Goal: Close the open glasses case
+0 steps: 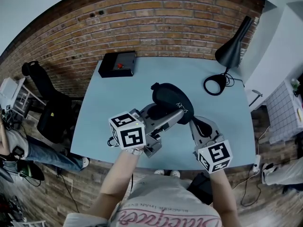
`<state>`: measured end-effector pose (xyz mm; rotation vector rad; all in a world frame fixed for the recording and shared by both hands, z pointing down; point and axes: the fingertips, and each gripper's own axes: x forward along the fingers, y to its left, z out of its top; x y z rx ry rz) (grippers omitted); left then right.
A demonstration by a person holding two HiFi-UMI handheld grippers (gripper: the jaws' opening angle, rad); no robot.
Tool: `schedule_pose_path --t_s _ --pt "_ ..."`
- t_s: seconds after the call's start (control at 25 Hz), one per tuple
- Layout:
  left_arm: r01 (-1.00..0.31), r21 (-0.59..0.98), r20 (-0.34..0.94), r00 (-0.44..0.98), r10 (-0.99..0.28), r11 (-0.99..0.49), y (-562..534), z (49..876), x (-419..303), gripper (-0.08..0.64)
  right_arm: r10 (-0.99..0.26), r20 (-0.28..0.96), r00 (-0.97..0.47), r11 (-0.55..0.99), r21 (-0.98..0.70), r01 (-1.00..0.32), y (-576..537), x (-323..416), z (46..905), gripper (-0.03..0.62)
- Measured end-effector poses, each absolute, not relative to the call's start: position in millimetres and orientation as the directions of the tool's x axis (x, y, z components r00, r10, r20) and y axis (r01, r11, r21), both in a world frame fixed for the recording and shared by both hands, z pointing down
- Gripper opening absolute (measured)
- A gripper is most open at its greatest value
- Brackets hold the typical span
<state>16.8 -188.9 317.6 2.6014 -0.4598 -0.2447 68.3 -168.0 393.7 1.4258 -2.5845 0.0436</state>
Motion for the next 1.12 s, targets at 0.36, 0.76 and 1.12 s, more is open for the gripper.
schedule_pose_path --t_s 0.36,0.76,1.12 --pt "-0.285 0.499 -0.243 0.860 -0.448 -0.818 -196.9 297.9 10.4 0.245 -0.843 0.163 -0.512 0.536 0.319 -0.782 -156.0 44.8 376.1 0.015" --pt "-0.207 0.617 -0.310 0.823 -0.476 -0.760 -207.7 304.7 10.5 0.318 -0.857 0.130 -0.498 0.458 0.636 -0.622 -137.4 29.8 375.7 0.015" --pt "-0.196 0.592 -0.259 0.872 -0.415 -0.782 -199.9 306.2 20.8 0.248 -0.820 0.153 -0.552 0.550 0.476 -0.686 -139.9 43.3 377.9 0.015"
